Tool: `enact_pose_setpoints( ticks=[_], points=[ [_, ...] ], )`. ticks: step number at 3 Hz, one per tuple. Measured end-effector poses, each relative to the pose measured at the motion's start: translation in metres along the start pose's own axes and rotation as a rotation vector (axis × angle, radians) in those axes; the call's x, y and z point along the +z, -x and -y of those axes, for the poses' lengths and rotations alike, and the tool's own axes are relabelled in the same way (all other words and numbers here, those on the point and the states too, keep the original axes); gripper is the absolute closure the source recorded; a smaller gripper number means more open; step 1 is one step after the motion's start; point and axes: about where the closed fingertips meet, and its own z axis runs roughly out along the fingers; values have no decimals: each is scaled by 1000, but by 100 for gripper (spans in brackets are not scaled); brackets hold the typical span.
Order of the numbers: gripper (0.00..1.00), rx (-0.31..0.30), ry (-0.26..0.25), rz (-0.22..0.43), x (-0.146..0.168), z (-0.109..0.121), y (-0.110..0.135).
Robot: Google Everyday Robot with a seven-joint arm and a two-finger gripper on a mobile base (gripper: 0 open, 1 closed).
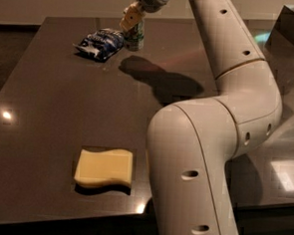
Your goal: Move 7up can near blue chip bag
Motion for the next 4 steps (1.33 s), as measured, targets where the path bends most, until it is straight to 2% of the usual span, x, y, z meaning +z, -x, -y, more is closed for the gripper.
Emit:
enact_pose_setpoints(
  ticks=[1,3,4],
  points=[
    [100,0,0,0,0,0,0],
    [100,71,-27,-5,22,4,-2],
    [100,92,-15,-11,39,-1,-4]
  ],
)
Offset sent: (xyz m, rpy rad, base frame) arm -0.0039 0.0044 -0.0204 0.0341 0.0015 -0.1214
